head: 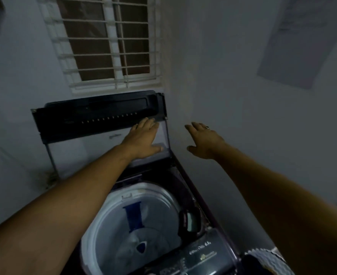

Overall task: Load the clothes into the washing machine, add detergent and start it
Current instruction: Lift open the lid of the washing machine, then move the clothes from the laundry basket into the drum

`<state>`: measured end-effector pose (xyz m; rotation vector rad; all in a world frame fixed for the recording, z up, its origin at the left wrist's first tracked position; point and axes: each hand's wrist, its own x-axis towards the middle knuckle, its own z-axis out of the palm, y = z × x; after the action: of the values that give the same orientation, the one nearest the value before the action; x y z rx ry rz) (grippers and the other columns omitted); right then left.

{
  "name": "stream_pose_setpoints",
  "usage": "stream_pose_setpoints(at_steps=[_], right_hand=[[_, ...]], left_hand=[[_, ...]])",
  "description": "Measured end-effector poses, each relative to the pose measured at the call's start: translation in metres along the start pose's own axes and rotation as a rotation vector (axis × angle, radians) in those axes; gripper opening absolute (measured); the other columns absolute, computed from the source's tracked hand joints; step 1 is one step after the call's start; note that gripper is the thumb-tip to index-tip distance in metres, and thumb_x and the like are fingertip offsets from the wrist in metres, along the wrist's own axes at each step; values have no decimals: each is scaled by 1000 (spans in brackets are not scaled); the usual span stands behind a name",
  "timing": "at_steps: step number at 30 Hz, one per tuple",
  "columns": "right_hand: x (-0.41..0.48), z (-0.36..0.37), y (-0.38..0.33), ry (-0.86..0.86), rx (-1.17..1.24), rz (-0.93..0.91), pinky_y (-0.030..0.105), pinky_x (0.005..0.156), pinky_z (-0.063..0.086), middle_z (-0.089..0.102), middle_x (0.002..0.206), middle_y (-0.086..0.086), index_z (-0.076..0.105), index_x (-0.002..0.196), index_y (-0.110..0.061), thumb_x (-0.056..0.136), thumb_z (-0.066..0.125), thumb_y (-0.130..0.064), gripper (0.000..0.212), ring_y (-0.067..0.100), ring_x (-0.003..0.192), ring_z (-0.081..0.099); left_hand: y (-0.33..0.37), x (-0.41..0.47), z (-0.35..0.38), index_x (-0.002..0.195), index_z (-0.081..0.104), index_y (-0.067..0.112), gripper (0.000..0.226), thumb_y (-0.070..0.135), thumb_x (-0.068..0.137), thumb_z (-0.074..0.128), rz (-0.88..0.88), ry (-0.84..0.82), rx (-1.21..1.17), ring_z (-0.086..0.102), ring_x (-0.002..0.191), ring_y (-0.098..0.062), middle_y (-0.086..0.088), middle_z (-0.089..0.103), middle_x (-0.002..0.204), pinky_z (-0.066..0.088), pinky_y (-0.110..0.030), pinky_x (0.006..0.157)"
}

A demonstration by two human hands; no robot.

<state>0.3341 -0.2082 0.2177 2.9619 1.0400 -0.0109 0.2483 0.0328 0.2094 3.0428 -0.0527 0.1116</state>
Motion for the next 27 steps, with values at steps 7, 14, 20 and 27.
stream_pose_setpoints(at_steps=[7,14,20,27], right_hand=[[-100,40,98,-68,55,145,57,118,31,12,169,13,11,161,-18,96,60,-46,86,36,154,18],[-199,103,195,-156,166,243,54,119,33,18,167,13,13,162,-19,95,61,-46,86,36,152,23],[-280,185,253,-219,275,327,51,113,41,31,162,12,22,159,-17,92,64,-45,84,37,145,36],[-337,301,287,-314,412,420,47,112,41,36,160,12,28,157,-16,94,63,-39,76,37,142,40]], left_hand=[[126,11,46,162,6,13,102,65,91,56,104,-68,-63,3,155,-28,-10,3,169,13,-47,126],[263,8,113,161,12,13,98,63,91,58,167,-175,-169,7,155,-27,-10,10,168,19,-44,125],[366,-9,195,161,19,15,91,56,92,62,176,-306,-328,11,154,-25,-7,15,167,23,-40,122],[416,-28,317,159,25,14,85,50,93,64,130,-492,-414,15,153,-24,-8,20,166,23,-35,121]])
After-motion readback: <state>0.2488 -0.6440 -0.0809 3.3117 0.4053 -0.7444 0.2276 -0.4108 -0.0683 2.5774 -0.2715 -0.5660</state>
